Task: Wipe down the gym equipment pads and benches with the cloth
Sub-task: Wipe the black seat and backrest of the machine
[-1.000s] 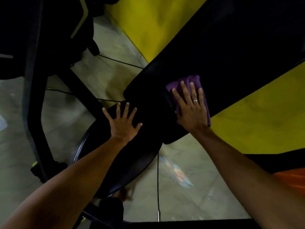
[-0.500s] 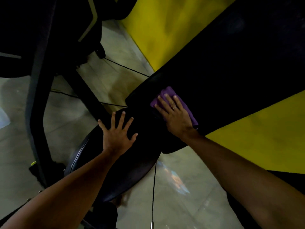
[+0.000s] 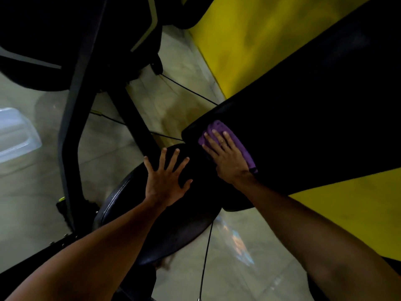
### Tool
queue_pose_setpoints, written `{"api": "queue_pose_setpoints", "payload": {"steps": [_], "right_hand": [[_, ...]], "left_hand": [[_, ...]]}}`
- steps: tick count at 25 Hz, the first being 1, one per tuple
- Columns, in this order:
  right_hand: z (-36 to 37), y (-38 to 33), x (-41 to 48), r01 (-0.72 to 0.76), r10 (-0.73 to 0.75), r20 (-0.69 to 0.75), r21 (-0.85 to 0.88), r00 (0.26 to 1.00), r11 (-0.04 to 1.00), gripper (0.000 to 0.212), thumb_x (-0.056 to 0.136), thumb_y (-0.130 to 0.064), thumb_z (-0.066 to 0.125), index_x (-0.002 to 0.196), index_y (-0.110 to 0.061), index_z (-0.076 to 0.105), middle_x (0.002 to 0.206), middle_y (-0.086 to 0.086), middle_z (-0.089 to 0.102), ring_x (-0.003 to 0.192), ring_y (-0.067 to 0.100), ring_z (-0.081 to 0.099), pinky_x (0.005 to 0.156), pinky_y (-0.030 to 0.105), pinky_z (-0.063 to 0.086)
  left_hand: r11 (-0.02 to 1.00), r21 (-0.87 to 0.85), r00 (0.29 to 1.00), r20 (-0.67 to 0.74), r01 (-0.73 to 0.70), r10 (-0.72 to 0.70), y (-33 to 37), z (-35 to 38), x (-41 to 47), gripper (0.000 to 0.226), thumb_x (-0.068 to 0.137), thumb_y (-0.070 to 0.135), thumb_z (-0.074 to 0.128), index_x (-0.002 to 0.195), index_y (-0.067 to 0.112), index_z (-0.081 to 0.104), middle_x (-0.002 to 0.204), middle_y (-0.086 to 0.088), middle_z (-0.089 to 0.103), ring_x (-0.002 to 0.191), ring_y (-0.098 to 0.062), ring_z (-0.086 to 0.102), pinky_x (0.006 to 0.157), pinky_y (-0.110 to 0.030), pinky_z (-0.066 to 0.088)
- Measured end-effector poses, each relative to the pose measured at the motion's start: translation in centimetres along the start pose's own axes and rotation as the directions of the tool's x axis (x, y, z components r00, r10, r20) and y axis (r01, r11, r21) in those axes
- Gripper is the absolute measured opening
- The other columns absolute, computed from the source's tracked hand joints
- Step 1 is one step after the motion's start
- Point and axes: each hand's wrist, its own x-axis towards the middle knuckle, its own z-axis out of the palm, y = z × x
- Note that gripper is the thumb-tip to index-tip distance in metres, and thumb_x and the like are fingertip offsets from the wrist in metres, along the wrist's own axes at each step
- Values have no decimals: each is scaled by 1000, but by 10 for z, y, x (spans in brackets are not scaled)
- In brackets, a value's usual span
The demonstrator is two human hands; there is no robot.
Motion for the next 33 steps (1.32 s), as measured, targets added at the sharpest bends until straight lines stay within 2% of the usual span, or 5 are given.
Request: {"api": "queue_pose_setpoints", "payload": {"steps": [6, 16, 24, 30, 33], "right_hand": [[-40, 43, 24, -216, 223, -241, 55, 945, 975, 84, 86, -38, 47, 164, -20, 18, 171, 14, 6, 157, 38, -1, 125, 54, -10], [-13, -31, 97, 205, -191, 76, -274, 979, 940, 56, 110, -24, 20, 163, -11, 10, 171, 9, -1, 157, 34, -10, 114, 49, -22], [-16, 16, -16, 67, -38, 167, -171, 985, 983, 76, 101, -45, 36, 164, -20, 2, 171, 8, -12, 156, 30, -16, 123, 51, -18], [-12, 2, -10, -203, 203, -17, 21, 979, 979, 80, 96, -38, 36, 164, -17, -1, 171, 8, -11, 157, 32, -12, 125, 51, -15], [21, -44, -44, -74, 82, 129, -65, 988, 995, 65, 104, -28, 25, 164, -14, 4, 170, 10, -12, 156, 34, -14, 121, 51, -21]], "left_hand": [[1000, -1, 1000, 15, -12, 12, -1, -2, 0, 78, 92, 77, 14, 160, 42, 4, 170, 1, -7, 155, -36, -9, 109, -77, 6], [1000, 7, 1000, -18, -8, 8, -2, 2, 3, 76, 92, 76, 16, 159, 43, 7, 171, 2, -3, 155, -35, -6, 110, -76, 2], [1000, -31, 1000, -2, -7, 7, -1, -1, 3, 78, 89, 75, 8, 160, 43, 7, 170, 3, -2, 155, -34, -6, 109, -76, 9], [999, -21, 997, -68, -26, 25, -2, 6, 2, 76, 89, 74, 19, 157, 41, 26, 169, 1, 16, 153, -36, 8, 107, -77, 15], [999, -18, 995, -97, -28, 26, -2, 9, 0, 76, 90, 73, 19, 157, 39, 30, 168, -1, 19, 153, -37, 10, 107, -78, 14]]}}
